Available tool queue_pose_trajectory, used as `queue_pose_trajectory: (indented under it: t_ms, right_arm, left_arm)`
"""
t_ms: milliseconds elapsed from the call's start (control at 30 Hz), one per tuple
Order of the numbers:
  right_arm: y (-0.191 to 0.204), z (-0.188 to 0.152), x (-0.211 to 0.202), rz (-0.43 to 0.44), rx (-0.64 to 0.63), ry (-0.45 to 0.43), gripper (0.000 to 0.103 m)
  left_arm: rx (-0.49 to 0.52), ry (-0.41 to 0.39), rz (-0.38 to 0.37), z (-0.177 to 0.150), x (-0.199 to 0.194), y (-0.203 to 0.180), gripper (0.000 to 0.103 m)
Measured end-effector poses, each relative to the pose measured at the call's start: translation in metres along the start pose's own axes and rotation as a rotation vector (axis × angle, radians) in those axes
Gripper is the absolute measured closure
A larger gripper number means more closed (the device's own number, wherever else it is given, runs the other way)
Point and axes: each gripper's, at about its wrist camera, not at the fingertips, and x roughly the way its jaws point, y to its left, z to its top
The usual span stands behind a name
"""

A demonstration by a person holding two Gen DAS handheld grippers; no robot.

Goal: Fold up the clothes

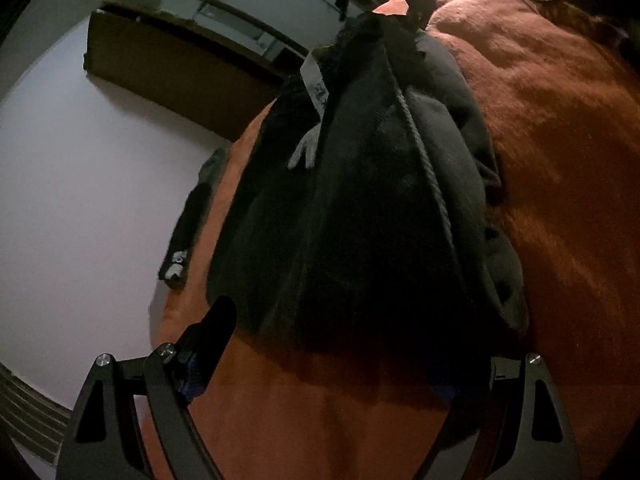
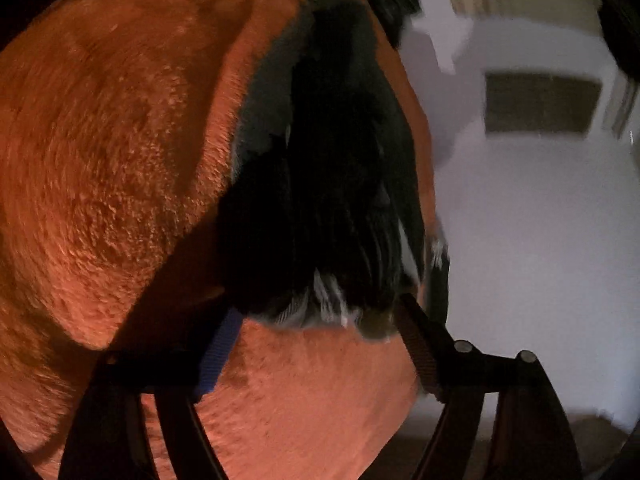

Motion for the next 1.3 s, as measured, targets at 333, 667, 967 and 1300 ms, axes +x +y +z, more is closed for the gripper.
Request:
queue_pose_trajectory:
  t_ms: [333,667,967,1300]
  right_arm:
    - [-0.003,0.005,0.004,-0.09,-0.186,-0.181,0.012]
    - [-0.025,0.047,0.016,0.036,-0.153,-0.226,0.011]
    - [-0.069,0.076,0.014,0.23,-0.094,-0.199,0.051]
    - [-0.218,0.114,-0.023,0.458,0.425,-0.195,0.059]
  left_arm:
    - [0.106,-0.104,0.001,0.005,0.006,-0.014,0.017]
    - [0.072,-0.137,0.034,0.011,0.019,-0.015,0.019]
    - [-0.031,-0.128,-0.047,0.019,-0.009,-0.001,0.077]
    - [-0.456,-0.12,-0.303,0.024,-0.076,0.133,0.079]
